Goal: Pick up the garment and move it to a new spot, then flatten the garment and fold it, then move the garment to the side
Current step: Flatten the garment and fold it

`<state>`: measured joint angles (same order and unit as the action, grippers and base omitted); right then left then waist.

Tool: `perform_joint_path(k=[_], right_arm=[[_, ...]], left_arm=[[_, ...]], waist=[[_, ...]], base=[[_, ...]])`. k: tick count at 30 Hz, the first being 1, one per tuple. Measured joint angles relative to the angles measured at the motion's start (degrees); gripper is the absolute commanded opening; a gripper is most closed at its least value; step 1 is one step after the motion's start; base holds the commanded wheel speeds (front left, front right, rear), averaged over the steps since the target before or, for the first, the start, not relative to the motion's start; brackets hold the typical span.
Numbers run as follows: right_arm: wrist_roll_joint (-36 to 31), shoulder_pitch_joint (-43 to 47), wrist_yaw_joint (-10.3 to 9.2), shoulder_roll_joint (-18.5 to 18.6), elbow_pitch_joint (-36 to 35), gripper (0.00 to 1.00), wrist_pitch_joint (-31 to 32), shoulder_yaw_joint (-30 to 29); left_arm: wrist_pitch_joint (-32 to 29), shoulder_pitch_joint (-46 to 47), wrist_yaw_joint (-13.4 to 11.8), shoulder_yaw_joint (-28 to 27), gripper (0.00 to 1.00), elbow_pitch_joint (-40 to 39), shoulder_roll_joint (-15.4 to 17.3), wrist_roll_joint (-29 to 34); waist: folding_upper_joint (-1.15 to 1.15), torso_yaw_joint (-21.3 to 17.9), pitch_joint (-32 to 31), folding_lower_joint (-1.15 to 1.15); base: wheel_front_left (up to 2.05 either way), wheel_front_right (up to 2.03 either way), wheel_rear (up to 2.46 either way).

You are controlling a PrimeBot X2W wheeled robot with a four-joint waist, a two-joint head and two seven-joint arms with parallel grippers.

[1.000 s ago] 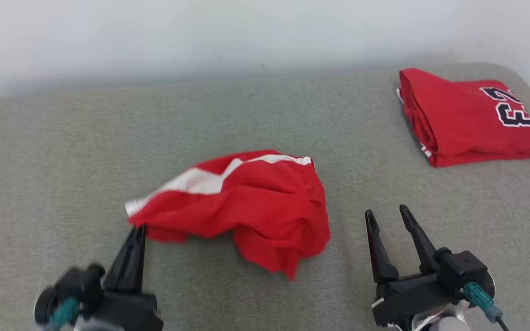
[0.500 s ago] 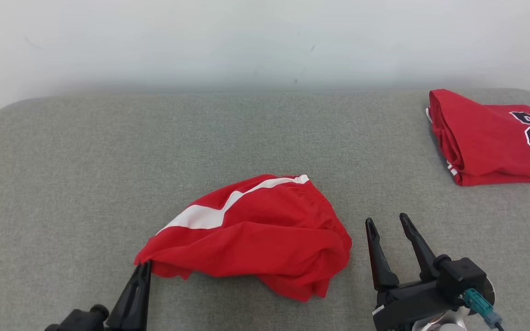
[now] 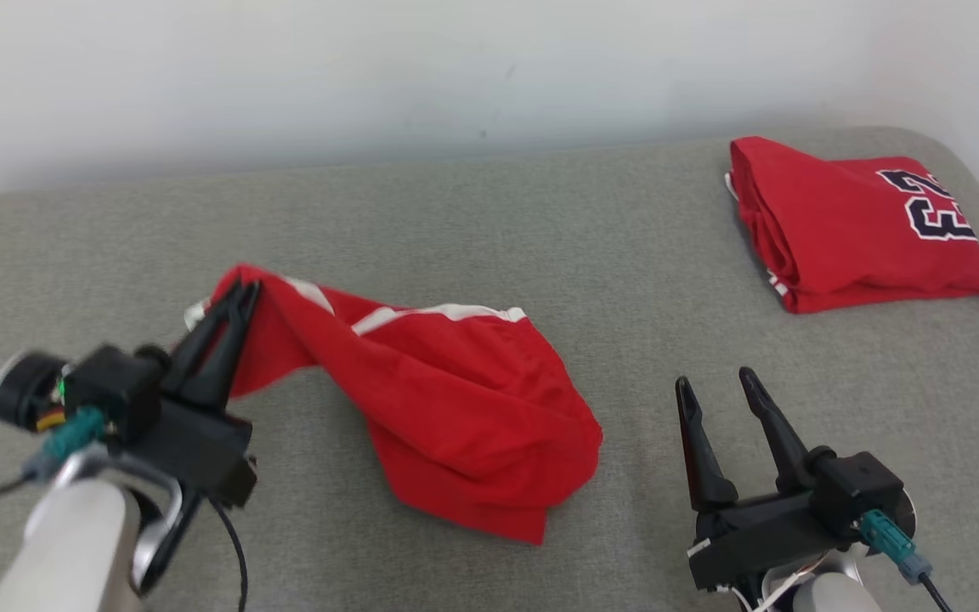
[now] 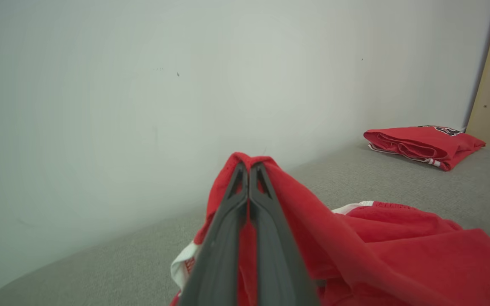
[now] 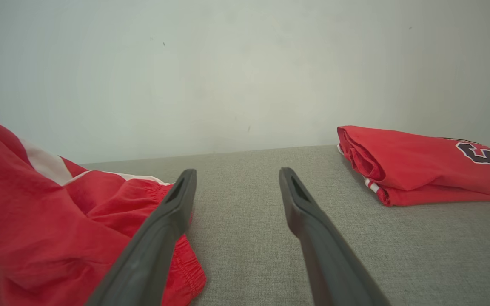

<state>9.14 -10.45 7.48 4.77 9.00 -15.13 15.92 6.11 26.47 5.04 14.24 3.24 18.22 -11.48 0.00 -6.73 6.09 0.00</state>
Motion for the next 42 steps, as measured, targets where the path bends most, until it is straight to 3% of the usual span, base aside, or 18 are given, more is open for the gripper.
perform_joint_path(k=[7, 16, 17, 18, 19, 25, 30, 33, 42], right_arm=[[0.4, -1.6, 0.00, -0.6, -0.3, 1.00, 0.0, -0.3], [0.5, -3.0, 0.01, -1.3, -0.6, 1.00, 0.0, -0.8], [0.5, -3.1, 0.01, -1.4, -0.6, 1.00, 0.0, -0.7], [0.5, -3.1, 0.01, -1.4, -0.5, 1.00, 0.0, -0.8], [0.5, -3.1, 0.01, -1.4, -0.5, 1.00, 0.0, -0.8], [0.4, -3.0, 0.01, -1.6, -0.3, 1.00, 0.0, -1.2], [0.3, -2.7, 0.01, -1.6, -0.1, 1.00, 0.0, -1.5], [0.3, -2.4, 0.00, -1.6, 0.2, 1.00, 0.0, -1.5], [0.2, -0.8, 0.00, -1.2, 1.9, 1.00, 0.0, -1.6]], left_arm=[[-3.1, 11.0, 1.9, 3.2, 0.00, 4.3, 3.3, -1.0], [-1.4, 19.9, 2.4, 9.4, 0.00, 16.2, 3.4, -5.7], [-1.0, 20.5, 2.4, 10.4, 0.17, 17.9, 3.5, -6.1], [-0.4, 21.0, 2.4, 11.0, 0.69, 19.8, 3.7, -6.1], [0.1, 21.5, 2.4, 11.3, 1.00, 21.6, 3.7, -6.3], [4.6, 22.5, 2.4, 12.3, 1.00, 28.2, 4.1, -7.2], [7.6, 19.8, 0.7, 10.7, 1.00, 27.7, 4.3, -8.0], [8.3, 17.6, -0.5, 9.5, 1.00, 25.5, 4.1, -8.5], [8.8, 1.2, -8.9, 2.4, 1.00, 7.7, 3.0, -8.9]], waist=[[0.00, -3.4, 1.8, 0.00], [0.00, -7.1, 4.9, 0.01], [0.00, -7.3, 5.2, 0.01], [0.00, -7.6, 5.5, 0.01], [0.00, -7.8, 5.7, 0.01], [0.00, -7.4, 5.9, 0.01], [0.00, -5.7, 5.0, 0.01], [0.00, -4.8, 4.6, 0.01], [0.00, 0.0, 2.3, 0.00]], base=[[0.00, 0.00, 0.00], [0.00, 0.00, 0.00], [0.00, 0.00, 0.00], [0.00, 0.00, 0.00], [0.00, 0.00, 0.00], [0.00, 0.00, 0.00], [0.00, 0.00, 0.00], [0.00, 0.00, 0.00], [0.00, 0.00, 0.00]])
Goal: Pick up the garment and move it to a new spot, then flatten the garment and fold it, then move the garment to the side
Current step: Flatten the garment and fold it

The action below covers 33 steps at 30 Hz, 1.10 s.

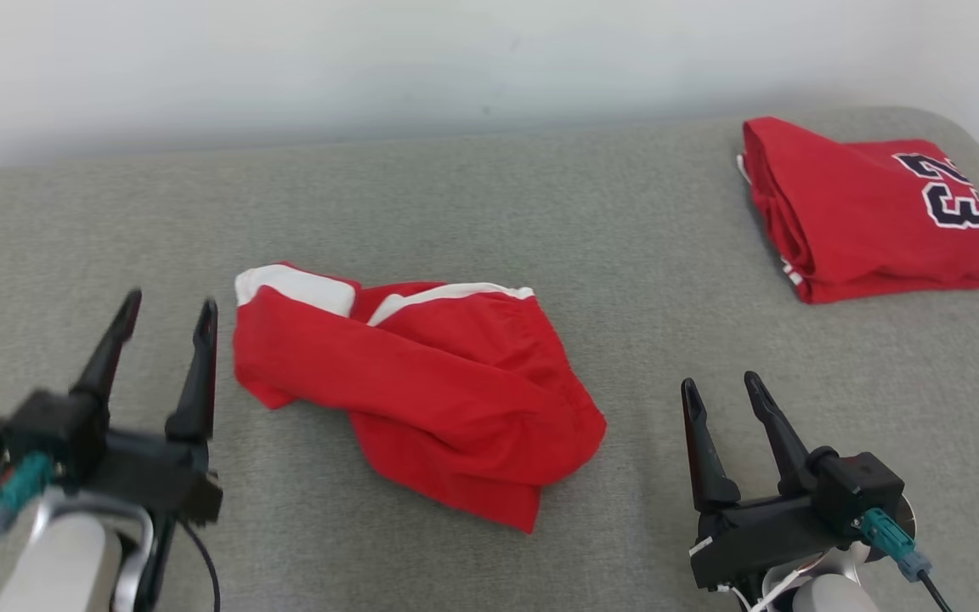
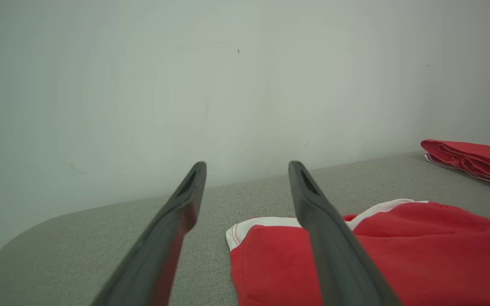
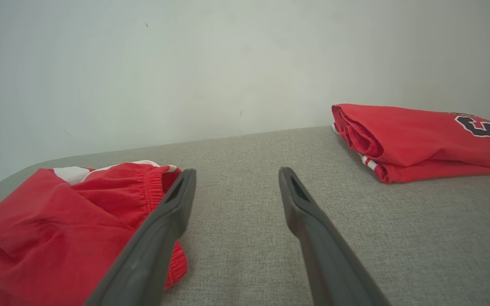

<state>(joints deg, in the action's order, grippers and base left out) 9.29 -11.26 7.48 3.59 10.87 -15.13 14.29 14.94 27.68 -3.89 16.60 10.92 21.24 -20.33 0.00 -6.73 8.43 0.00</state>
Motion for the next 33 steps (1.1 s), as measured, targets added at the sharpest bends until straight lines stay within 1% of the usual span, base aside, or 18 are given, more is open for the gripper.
perform_joint_path(k=[3, 9, 17, 21, 26, 33], right_arm=[[0.0, 0.1, 0.01, 0.1, 0.4, 1.00, 0.0, 0.0], [0.3, 0.5, 0.01, 0.4, 1.5, 1.00, 0.0, 0.1], [1.4, 0.6, 0.00, 1.1, 3.4, 1.00, 0.0, 0.2], [2.5, 0.6, 0.01, 1.5, 5.3, 1.00, 0.6, 0.9], [5.5, -0.7, 0.01, 2.8, 7.5, 1.00, 3.5, 3.6], [11.3, -7.2, 0.00, 7.5, 12.0, 1.00, 8.4, 9.3]], left_arm=[[0.0, -4.6, -1.7, -1.4, 1.00, -4.0, -0.7, 0.8], [0.0, -13.0, -4.4, -4.2, 1.00, -10.9, -3.4, 2.2], [0.0, -20.3, -7.8, -7.1, 1.00, -16.2, -6.7, 6.5], [0.0, -22.7, -7.9, -8.4, 1.00, -16.8, -8.2, 7.0], [0.0, -23.2, -6.8, -9.6, 1.00, -16.9, -9.6, 7.9], [0.0, -23.3, -5.2, -10.4, 1.00, -16.5, -11.8, 8.7]], waist=[[0.00, 1.1, -0.6, 0.00], [0.00, 2.6, -1.6, -0.01], [0.00, 4.4, -1.8, 0.00], [-0.01, 5.3, -2.3, -0.01], [0.00, 6.5, -2.8, -0.01], [0.00, 8.4, -3.0, 0.00]], base=[[0.00, 0.00, 0.00], [0.00, 0.00, 0.00], [0.00, 0.00, 0.00], [0.00, 0.00, 0.00], [0.00, 0.00, 0.00], [0.00, 0.00, 0.00]])
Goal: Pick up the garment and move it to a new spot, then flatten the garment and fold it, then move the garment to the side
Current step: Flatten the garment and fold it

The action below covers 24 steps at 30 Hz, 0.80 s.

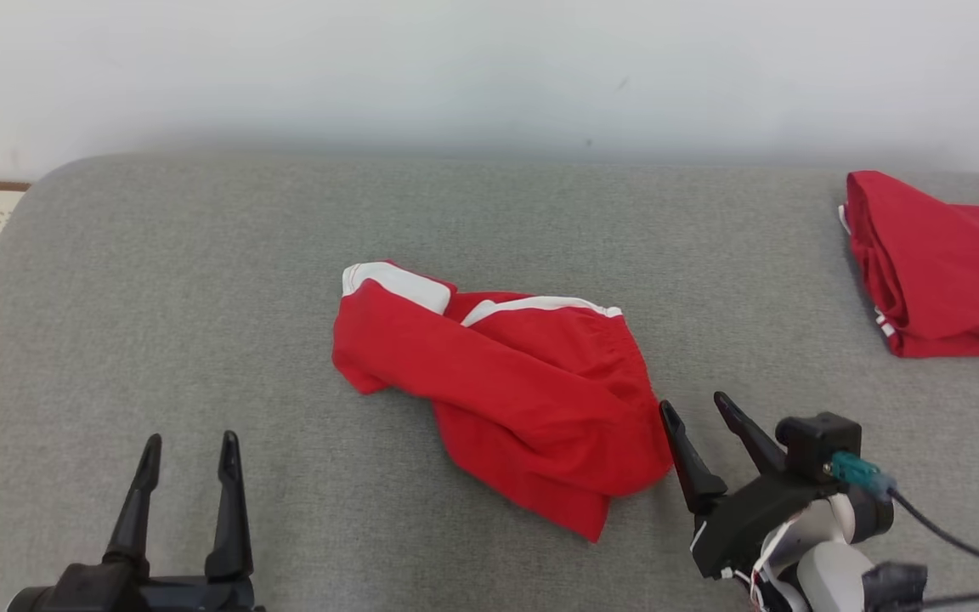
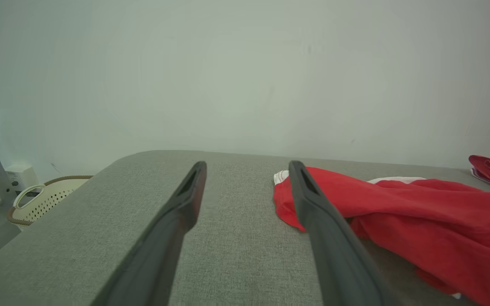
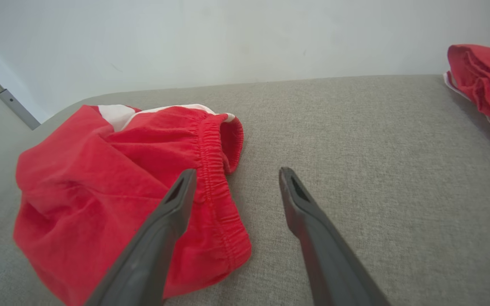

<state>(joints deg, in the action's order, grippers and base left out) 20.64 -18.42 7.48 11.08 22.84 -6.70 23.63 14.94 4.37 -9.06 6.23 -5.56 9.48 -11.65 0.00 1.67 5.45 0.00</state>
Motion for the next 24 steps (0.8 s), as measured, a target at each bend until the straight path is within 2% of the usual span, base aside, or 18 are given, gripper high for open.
perform_joint_path(k=[8, 14, 15, 17, 18, 24], right_arm=[[7.8, -5.4, 0.00, 4.0, 7.1, 1.00, 5.0, 6.5], [12.7, -7.3, 0.01, 5.0, 10.9, 0.98, 7.3, 11.0], [13.7, -7.5, 0.00, 5.0, 11.6, 0.76, 7.8, 11.8], [14.8, -8.2, 0.01, 5.3, 12.1, 0.07, 7.8, 13.3], [15.3, -8.5, 0.00, 5.4, 12.2, 0.00, 7.7, 13.9], [17.6, -11.4, 0.00, 6.5, 12.3, 0.00, 3.9, 15.3]], left_arm=[[0.0, 0.2, 2.5, -0.3, 1.00, 1.3, -2.4, 1.0], [0.0, 0.3, 3.5, -0.9, 1.00, 1.9, -3.5, 1.5], [0.0, 0.3, 3.9, -1.0, 1.00, 2.0, -3.6, 1.6], [0.0, 0.3, 4.0, -1.2, 1.00, 2.2, -4.0, 1.6], [0.0, 0.3, 4.4, -1.4, 1.00, 2.3, -4.1, 1.7], [0.0, 0.2, 4.9, -2.3, 1.00, 3.1, -4.8, 2.2]], waist=[[0.00, 3.1, 0.7, 0.00], [0.00, 5.6, 1.1, 0.00], [0.00, 5.9, 1.1, 0.00], [0.00, 6.5, 1.2, 0.00], [0.00, 6.7, 1.2, 0.00], [0.00, 6.7, 0.5, 0.00]], base=[[0.00, 0.00, 0.00], [0.00, 0.00, 0.00], [0.00, 0.00, 0.00], [0.00, 0.00, 0.00], [0.00, 0.00, 0.00], [0.00, 0.00, 0.00]])
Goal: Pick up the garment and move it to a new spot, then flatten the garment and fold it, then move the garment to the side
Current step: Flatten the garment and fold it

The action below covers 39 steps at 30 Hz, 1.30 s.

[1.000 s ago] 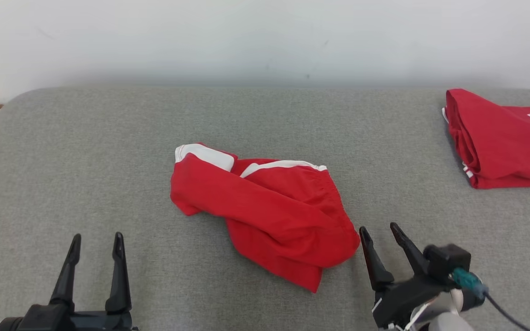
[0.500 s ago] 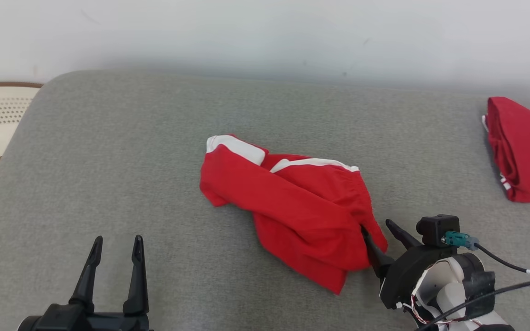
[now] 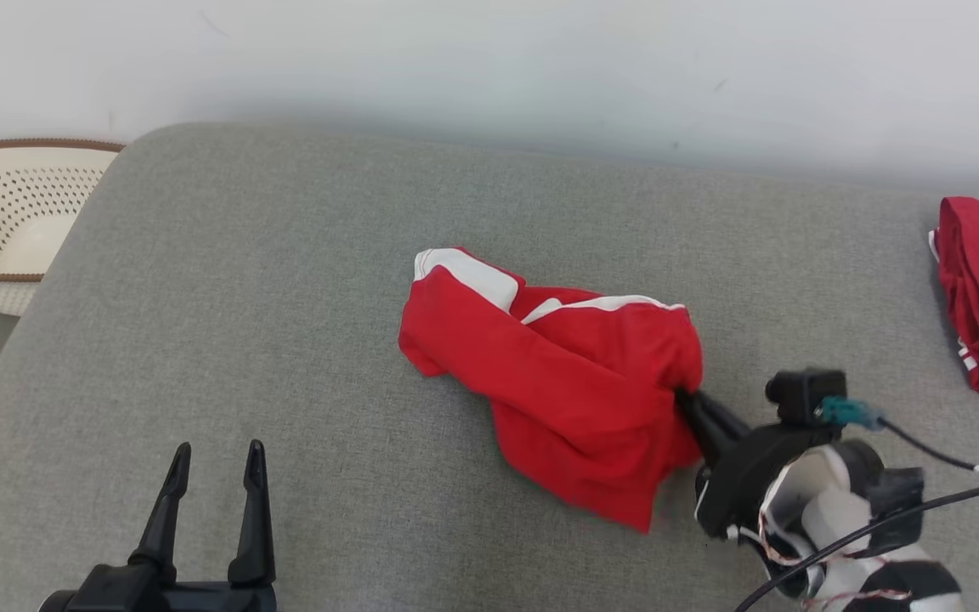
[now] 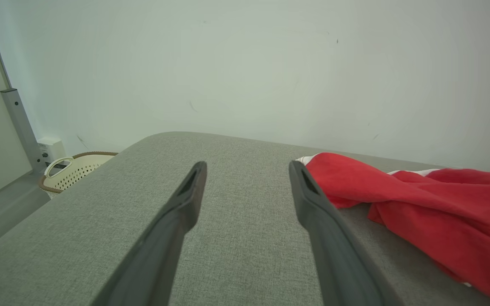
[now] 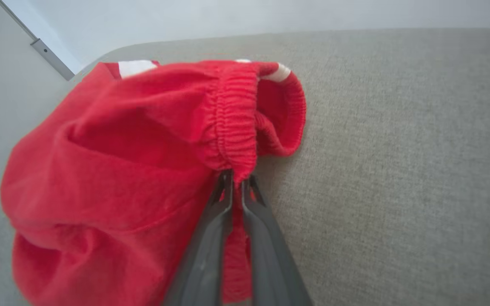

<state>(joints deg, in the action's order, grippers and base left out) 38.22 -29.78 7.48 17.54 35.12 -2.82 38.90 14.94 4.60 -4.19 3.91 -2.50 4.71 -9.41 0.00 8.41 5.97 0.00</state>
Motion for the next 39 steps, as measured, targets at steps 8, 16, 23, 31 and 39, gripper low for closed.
perform_joint_path(k=[8, 16, 23, 31, 39], right_arm=[[3.1, -7.8, 0.00, 2.1, -3.5, 0.00, -2.8, -1.5], [4.5, -15.5, 0.00, 3.2, -6.4, 0.00, -1.9, -1.8], [4.9, -19.0, 0.00, 3.1, -6.0, 0.00, -1.8, -2.2], [5.0, -21.5, 0.01, 2.0, 0.1, 0.00, -1.7, -2.3], [3.5, -23.2, 0.01, 0.2, 11.6, 1.00, -1.5, 1.1]], left_arm=[[0.0, -1.0, 0.9, -0.9, 1.00, 0.6, -0.7, 0.5], [0.0, -1.1, 1.4, -1.0, 1.00, 1.4, -1.3, 0.8], [0.0, -1.4, 1.6, -1.2, 1.00, 1.9, -1.5, 0.8], [0.0, -1.5, 1.6, -0.6, 1.00, 1.8, -1.7, 0.9], [0.0, -0.6, 2.1, 0.4, 1.00, 3.1, -1.8, 0.8]], waist=[[0.00, -1.7, -1.3, 0.00], [0.00, -2.0, -2.6, 0.00], [0.00, -1.6, -3.7, 0.00], [0.00, -1.0, -3.5, 0.00], [0.00, 0.1, -2.7, 0.00]], base=[[0.00, 0.00, 0.00], [0.00, 0.00, 0.00], [0.00, 0.00, 0.00], [0.00, 0.00, 0.00], [0.00, 0.00, 0.00]])
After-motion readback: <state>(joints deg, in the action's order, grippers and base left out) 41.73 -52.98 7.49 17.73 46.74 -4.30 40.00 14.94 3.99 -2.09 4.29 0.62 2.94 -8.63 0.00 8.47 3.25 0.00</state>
